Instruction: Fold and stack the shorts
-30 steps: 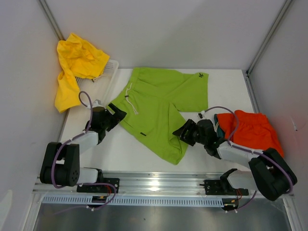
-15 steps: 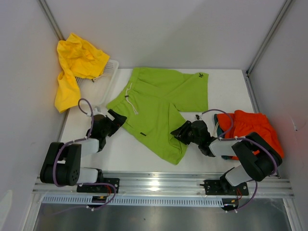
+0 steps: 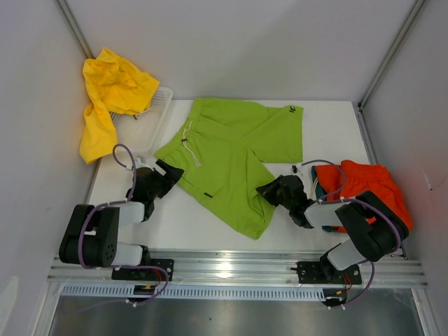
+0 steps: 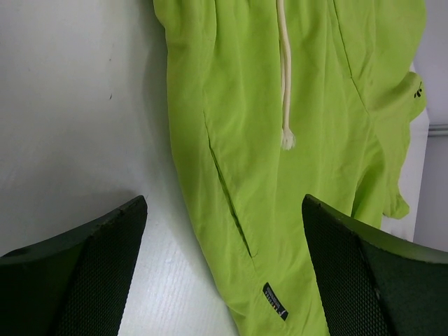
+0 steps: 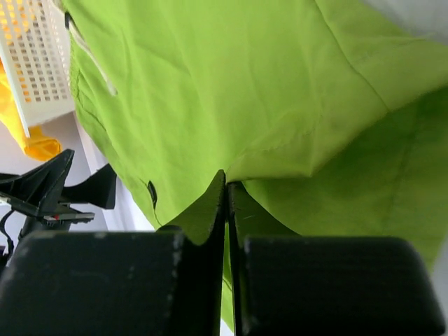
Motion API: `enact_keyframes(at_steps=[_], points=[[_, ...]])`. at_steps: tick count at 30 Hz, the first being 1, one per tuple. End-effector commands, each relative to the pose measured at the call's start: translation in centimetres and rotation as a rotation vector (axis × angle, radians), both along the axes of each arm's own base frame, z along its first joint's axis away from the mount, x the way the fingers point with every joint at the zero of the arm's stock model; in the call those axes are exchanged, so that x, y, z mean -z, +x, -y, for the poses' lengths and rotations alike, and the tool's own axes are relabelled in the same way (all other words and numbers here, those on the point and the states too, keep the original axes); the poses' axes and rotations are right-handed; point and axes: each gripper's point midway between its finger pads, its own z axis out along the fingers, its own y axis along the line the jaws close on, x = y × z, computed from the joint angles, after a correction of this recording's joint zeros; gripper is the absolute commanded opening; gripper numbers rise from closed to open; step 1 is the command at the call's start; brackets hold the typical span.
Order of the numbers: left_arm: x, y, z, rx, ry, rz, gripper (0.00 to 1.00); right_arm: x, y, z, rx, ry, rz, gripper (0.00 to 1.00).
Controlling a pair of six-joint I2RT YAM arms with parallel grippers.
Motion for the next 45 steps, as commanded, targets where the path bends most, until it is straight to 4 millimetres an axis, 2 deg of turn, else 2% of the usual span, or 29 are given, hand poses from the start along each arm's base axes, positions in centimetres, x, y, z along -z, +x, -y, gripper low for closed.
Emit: enact_keyframes(at_steps=[1,2,4,5,7,8,9,10,11,12,14,15,16,17,18,19,22,25,28,36,37,42,45], points=[[-0.7,1.3,-0.5,-0.031,-0.001,0.011,0.92,-1.1,1.4,2.6,0.107,-0.029,0.059,0.0],[-0.5,1.2,-0.5,-0.03,-0.002,0.004,0.92,-2.1,1.7,3.0,0.114,-0.031,0.081,0.0],[-0.5,1.2,-0.6,-0.032,-0.006,0.004,0.92,-2.3,2.1,4.8,0.146,-0.08,0.084,0.0],[-0.4,1.1,-0.6,-0.035,-0.008,0.002,0.92,-3.4,2.4,5.4,0.163,-0.073,0.112,0.0],[-0.5,1.2,-0.7,-0.04,-0.006,0.007,0.91,-3.8,3.1,7.5,0.207,-0.086,0.113,0.02],[-0.5,1.2,-0.7,-0.04,-0.006,0.007,0.91,-4.3,3.4,8.0,0.215,-0.078,0.123,0.06],[-0.4,1.1,-0.7,-0.039,-0.006,0.002,0.91,-4.4,4.1,9.5,0.25,-0.085,0.126,0.1],[-0.5,1.1,-0.7,-0.04,-0.006,0.002,0.91,-4.5,4.5,10.0,0.257,-0.086,0.128,0.15],[-0.4,1.1,-0.7,-0.039,-0.006,-0.002,0.91,-4.4,5.0,10.2,0.253,-0.086,0.12,0.25],[-0.4,1.2,-0.7,-0.037,-0.007,0.0,0.91,-4.3,5.6,11.2,0.273,-0.094,0.118,0.27],[-0.5,1.2,-0.7,-0.04,-0.006,0.0,0.91,-3.8,6.3,12.0,0.29,-0.1,0.113,0.29],[-0.5,1.2,-0.7,-0.039,-0.007,0.0,0.91,-3.6,6.4,12.3,0.297,-0.101,0.113,0.36],[-0.4,1.1,-0.7,-0.039,-0.004,-0.002,0.91,-3.5,6.7,12.9,0.309,-0.11,0.114,0.48],[-0.4,1.1,-0.8,-0.042,-0.002,0.0,0.91,-3.5,6.8,13.1,0.31,-0.117,0.116,0.52],[-0.5,1.1,-0.9,-0.042,-0.003,0.001,0.91,-3.6,6.9,13.3,0.311,-0.123,0.125,0.52],[-0.4,1.0,-0.9,-0.043,-0.002,0.0,0.91,-3.7,6.9,13.3,0.301,-0.128,0.131,0.6],[-0.4,1.0,-0.9,-0.045,-0.002,0.0,0.91,-3.6,6.8,13.0,0.269,-0.112,0.13,0.7],[-0.5,1.1,-0.9,-0.045,-0.006,0.002,0.91,-3.3,6.0,12.1,0.229,-0.057,0.113,0.73],[-0.4,1.0,-0.9,-0.045,-0.007,0.002,0.91,-3.0,5.3,11.3,0.2,-0.011,0.103,0.73],[-0.5,0.9,-0.9,-0.044,-0.005,0.007,0.91,-2.6,6.4,10.5,0.155,0.107,0.071,0.73],[-0.6,0.9,-0.9,-0.044,-0.005,0.01,0.91,-2.0,6.2,10.1,0.134,0.136,0.042,0.73],[-0.5,0.8,-1.0,-0.047,-0.005,0.011,0.91,-1.7,5.9,9.7,0.143,0.188,0.015,0.74],[-0.6,0.8,-0.9,-0.045,-0.007,0.013,0.91,-2.3,5.9,9.4,0.132,0.202,0.023,0.75]])
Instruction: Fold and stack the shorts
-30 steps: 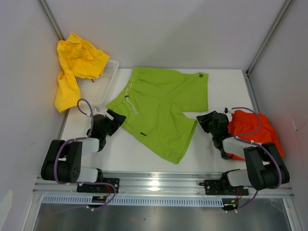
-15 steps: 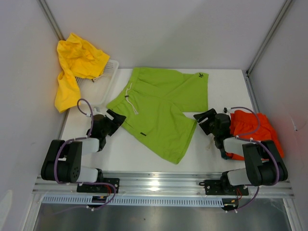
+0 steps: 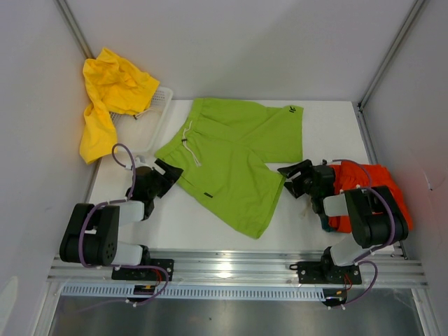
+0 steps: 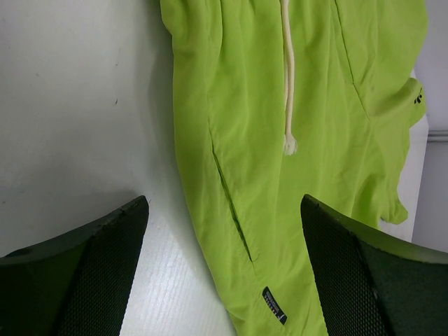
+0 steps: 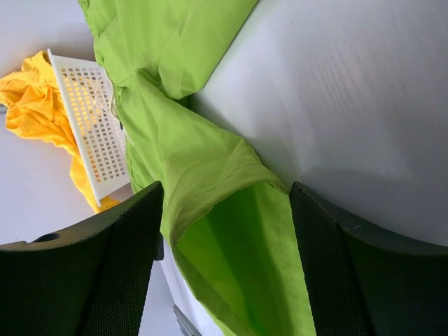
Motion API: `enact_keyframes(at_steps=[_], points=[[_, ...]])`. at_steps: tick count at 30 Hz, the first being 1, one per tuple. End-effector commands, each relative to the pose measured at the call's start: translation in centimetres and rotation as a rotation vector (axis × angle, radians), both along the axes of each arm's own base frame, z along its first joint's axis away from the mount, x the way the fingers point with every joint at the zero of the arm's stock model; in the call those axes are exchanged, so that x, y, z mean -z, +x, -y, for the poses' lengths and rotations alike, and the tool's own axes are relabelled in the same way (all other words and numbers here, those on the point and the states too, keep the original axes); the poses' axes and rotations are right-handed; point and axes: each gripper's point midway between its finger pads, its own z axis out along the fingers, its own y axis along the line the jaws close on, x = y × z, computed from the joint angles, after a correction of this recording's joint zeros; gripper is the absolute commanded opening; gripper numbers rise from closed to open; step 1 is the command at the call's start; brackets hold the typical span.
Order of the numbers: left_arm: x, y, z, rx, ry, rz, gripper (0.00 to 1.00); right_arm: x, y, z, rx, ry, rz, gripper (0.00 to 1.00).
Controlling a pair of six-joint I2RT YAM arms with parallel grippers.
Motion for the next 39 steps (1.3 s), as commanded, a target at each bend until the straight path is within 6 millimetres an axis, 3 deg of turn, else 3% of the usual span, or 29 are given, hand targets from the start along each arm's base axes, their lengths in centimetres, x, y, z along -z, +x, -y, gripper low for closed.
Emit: enact_keyframes(at_steps=[1,11,19,20,23,24,29,30,32,34,35,39], points=[[-0.7,0.4,-0.7,-0.03,0.003,0.027,0.91,-1.4,0.1,-0.7,-0.021,0.043,0.03,0.75],[-0.6,-0.2,-0.5,-0.02,-0.004,0.033,0.91,-4.9,-1.4,-0.3,-0.022,-0.021,0.102,0.86],[-1.6,-4.5,1.9,0.073,-0.072,0.045,0.91,-4.1,-0.4,-1.5,-0.077,-0.005,0.092,0.87],[-2.9,-4.7,2.3,0.087,-0.069,0.085,0.91,-4.2,-0.1,-1.7,-0.083,0.002,0.099,0.87],[-3.8,-6.8,5.5,0.181,-0.06,0.077,0.93,-4.2,0.7,-2.3,-0.106,0.028,0.127,0.86],[-5.1,-7.7,7.3,0.228,-0.058,0.124,0.93,-4.6,1.0,-2.6,-0.114,0.035,0.151,0.86],[-7.1,-10.5,13.1,0.367,-0.094,0.143,0.92,-3.5,1.7,-3.8,-0.153,0.085,0.147,0.87],[-6.0,-11.6,14.8,0.426,-0.088,0.102,0.91,-4.1,2.0,-4.0,-0.161,0.095,0.184,0.86],[-7.2,-11.7,17.2,0.489,-0.123,0.147,0.91,-3.9,2.1,-4.3,-0.173,0.113,0.187,0.86],[-6.2,-12.8,19.7,0.575,-0.114,0.127,0.87,-3.6,2.4,-4.6,-0.189,0.123,0.196,0.86],[-7.5,-13.2,21.6,0.625,-0.143,0.177,0.83,-3.4,2.4,-4.9,-0.199,0.128,0.203,0.85],[-7.1,-14.1,26.3,0.769,-0.141,0.175,0.82,-3.0,2.5,-5.2,-0.214,0.136,0.217,0.84]])
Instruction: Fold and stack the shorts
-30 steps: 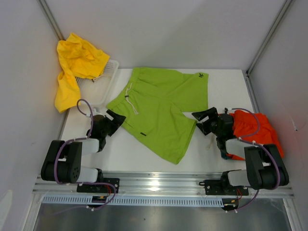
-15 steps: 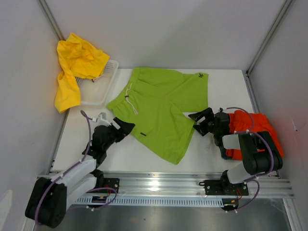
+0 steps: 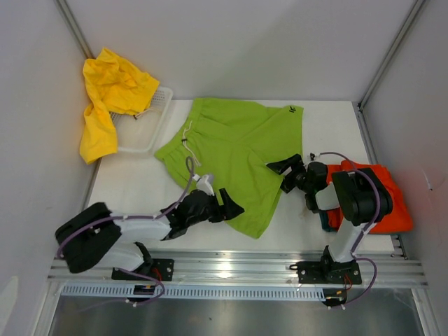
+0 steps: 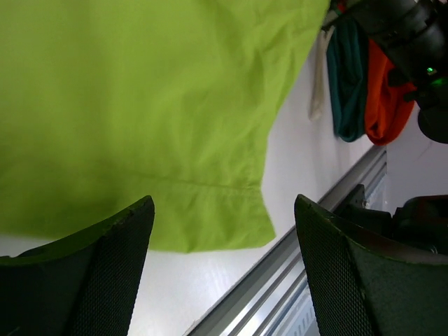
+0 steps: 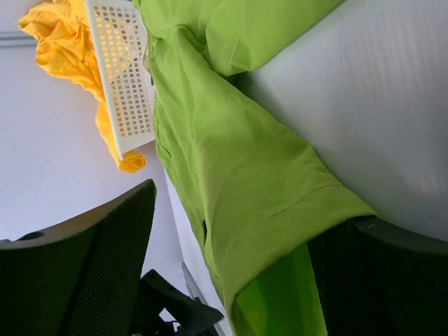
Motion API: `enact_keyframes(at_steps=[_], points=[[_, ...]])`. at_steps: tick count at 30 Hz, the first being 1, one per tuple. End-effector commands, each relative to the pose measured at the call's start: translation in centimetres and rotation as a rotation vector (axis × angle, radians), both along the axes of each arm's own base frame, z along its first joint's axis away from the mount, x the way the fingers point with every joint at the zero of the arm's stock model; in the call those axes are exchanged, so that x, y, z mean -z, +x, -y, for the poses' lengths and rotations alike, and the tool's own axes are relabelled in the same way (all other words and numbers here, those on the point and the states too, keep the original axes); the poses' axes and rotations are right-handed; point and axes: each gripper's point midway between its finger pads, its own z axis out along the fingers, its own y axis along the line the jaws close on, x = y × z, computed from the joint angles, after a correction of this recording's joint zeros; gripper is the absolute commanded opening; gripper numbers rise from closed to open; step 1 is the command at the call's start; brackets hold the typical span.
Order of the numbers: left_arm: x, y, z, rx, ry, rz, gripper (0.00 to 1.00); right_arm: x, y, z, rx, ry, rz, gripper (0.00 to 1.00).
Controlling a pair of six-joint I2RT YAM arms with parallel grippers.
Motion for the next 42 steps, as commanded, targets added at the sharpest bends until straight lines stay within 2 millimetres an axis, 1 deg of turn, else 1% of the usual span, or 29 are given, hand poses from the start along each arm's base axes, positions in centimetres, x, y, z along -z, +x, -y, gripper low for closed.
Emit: enact_keyframes(at_steps=[1,2,3,4,5,6,7,8,11,14,15,17,19,20,22,23,25,26,27,28,29,30,33,34,36,37,38,41,42], points=[[-3.8,0.5,5.7,0.12,-0.131,0.102,0.82,-2.3,1.1,-0.9,-0.034,0.038,0.12,0.84],[-4.0,0.1,6.8,0.148,-0.142,0.102,0.83,-2.2,1.1,-1.1,-0.039,0.04,0.122,0.84],[-3.5,-0.2,7.4,0.162,-0.131,0.087,0.85,-1.9,1.1,-1.1,-0.04,0.04,0.118,0.83],[-3.7,-0.3,8.2,0.177,-0.134,0.087,0.87,-1.9,1.0,-1.2,-0.041,0.04,0.118,0.83],[-2.9,-0.4,9.0,0.192,-0.117,0.071,0.88,-1.9,1.1,-1.3,-0.045,0.041,0.121,0.83],[-2.0,-1.2,9.2,0.207,-0.087,0.042,0.88,-1.8,1.2,-1.3,-0.047,0.039,0.122,0.83],[-1.8,-1.3,9.8,0.208,-0.079,0.029,0.88,-1.6,1.2,-1.3,-0.049,0.038,0.12,0.83],[-0.6,-1.7,9.9,0.21,-0.054,-0.004,0.88,-1.8,1.5,-1.4,-0.051,0.039,0.133,0.83],[1.1,-3.0,10.0,0.217,-0.091,-0.072,0.88,-1.9,1.8,-1.6,-0.063,0.047,0.155,0.83],[2.0,-3.8,10.0,0.205,-0.141,-0.114,0.88,-2.0,2.2,-1.4,-0.058,0.045,0.185,0.83],[3.4,-4.3,9.5,0.194,-0.134,-0.15,0.88,-2.1,2.4,-1.2,-0.052,0.046,0.192,0.83],[3.3,-4.8,9.8,0.199,-0.184,-0.149,0.86,-2.0,2.7,-1.1,-0.051,0.052,0.212,0.84],[5.0,-5.4,9.4,0.185,-0.174,-0.194,0.86,-2.5,3.2,-0.6,-0.036,0.069,0.24,0.84],[5.0,-5.9,9.6,0.19,-0.19,-0.193,0.86,-2.3,3.3,-0.3,-0.027,0.073,0.242,0.84],[6.5,-6.3,9.1,0.162,-0.178,-0.222,0.86,-2.2,3.6,0.7,0.012,0.07,0.254,0.85],[6.5,-6.7,9.3,0.161,-0.194,-0.231,0.85,-2.1,3.7,1.1,0.028,0.063,0.254,0.85],[7.6,-7.0,8.7,0.151,-0.175,-0.247,0.85,-1.8,3.9,2.1,0.078,0.045,0.246,0.86],[7.7,-7.1,8.6,0.145,-0.176,-0.249,0.84,-1.6,3.9,2.4,0.088,0.035,0.241,0.86],[7.6,-7.1,8.4,0.138,-0.186,-0.249,0.84,-2.0,4.2,2.9,0.117,0.025,0.249,0.87],[7.7,-7.0,8.0,0.127,-0.184,-0.246,0.84,-1.6,3.8,3.3,0.133,0.012,0.232,0.87],[7.4,-6.9,8.0,0.126,-0.192,-0.236,0.84,-1.7,3.7,3.6,0.148,0.003,0.235,0.87],[7.5,-6.9,7.8,0.12,-0.183,-0.234,0.84,-2.6,3.6,3.9,0.158,-0.013,0.264,0.87],[6.6,-6.5,7.9,0.125,-0.176,-0.199,0.85,-2.2,2.7,5.0,0.207,-0.073,0.234,0.87],[6.8,-6.2,7.8,0.11,-0.15,-0.192,0.85,-3.1,2.7,5.7,0.243,-0.096,0.24,0.88],[6.0,-5.8,8.1,0.11,-0.148,-0.162,0.86,-3.1,1.8,6.5,0.272,-0.142,0.233,0.88],[5.9,-5.6,8.2,0.109,-0.136,-0.16,0.86,-4.0,1.6,7.3,0.311,-0.167,0.236,0.89],[5.5,-5.5,8.4,0.113,-0.137,-0.146,0.86,-4.4,1.5,7.6,0.321,-0.186,0.239,0.9],[5.5,-5.3,8.5,0.111,-0.123,-0.141,0.86,-5.3,1.2,8.2,0.329,-0.252,0.24,0.91],[5.5,-5.3,8.5,0.109,-0.125,-0.14,0.86,-5.0,1.3,8.5,0.334,-0.27,0.211,0.93]])
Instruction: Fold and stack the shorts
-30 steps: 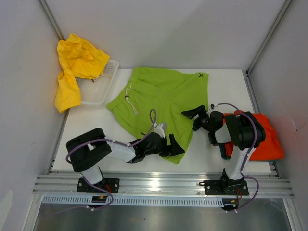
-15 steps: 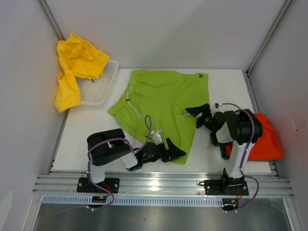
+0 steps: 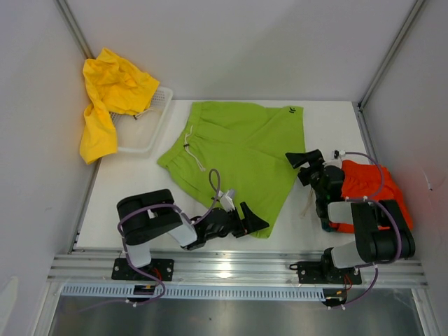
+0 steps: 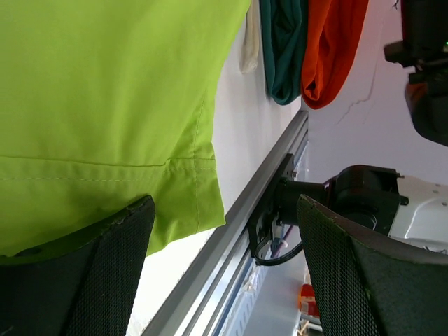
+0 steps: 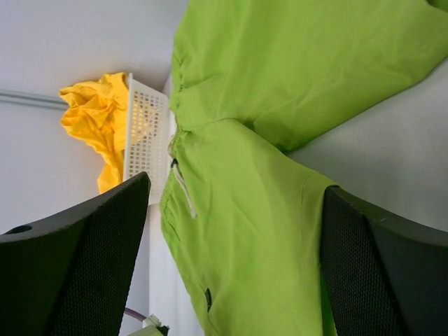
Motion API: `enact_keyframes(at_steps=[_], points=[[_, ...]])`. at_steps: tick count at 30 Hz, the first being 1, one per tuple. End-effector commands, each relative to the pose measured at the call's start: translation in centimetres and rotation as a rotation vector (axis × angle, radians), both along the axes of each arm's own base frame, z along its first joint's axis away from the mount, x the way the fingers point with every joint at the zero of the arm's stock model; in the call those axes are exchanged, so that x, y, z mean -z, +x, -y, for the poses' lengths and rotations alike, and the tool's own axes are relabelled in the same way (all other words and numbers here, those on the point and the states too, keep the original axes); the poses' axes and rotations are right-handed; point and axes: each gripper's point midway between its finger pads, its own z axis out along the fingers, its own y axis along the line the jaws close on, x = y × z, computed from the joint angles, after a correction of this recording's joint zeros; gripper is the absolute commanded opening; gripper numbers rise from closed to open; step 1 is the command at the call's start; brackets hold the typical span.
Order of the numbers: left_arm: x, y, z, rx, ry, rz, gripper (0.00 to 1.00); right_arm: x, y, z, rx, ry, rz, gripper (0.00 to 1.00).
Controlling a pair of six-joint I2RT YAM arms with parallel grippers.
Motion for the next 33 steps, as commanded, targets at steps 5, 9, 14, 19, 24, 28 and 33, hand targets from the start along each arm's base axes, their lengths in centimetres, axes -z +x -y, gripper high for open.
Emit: enact_keyframes(at_steps=[5,9,14,19,24,28,33], points=[[2.5,0.0,-1.5,0.0,0.17,0.038,0.88,1.1,0.5,3.3,0.122,-0.206,-0.159,0.93],[0.7,0.4,-1.0,0.027,0.222,0.089,0.94,1.7,-0.9,4.1,0.136,-0.261,-0.265,0.98],[-4.9,1.2,0.5,0.05,0.222,0.159,0.99,2.1,-2.9,4.4,0.112,-0.311,-0.326,0.99],[-7.3,3.1,-2.1,0.038,0.273,0.159,0.99,2.9,-4.3,4.4,0.066,-0.367,-0.395,0.99],[-9.5,8.7,-11.6,-0.149,0.367,0.186,0.99,0.1,-7.1,1.8,-0.062,-0.417,-0.288,0.98],[-10.8,12.4,-19.6,-0.314,0.454,0.196,0.99,-1.3,-10.0,-1.7,-0.217,-0.5,-0.233,0.9],[-9.9,15.5,-27.7,-0.485,0.491,0.127,0.99,-0.9,-14.2,-5.9,-0.431,-0.658,-0.182,0.83]])
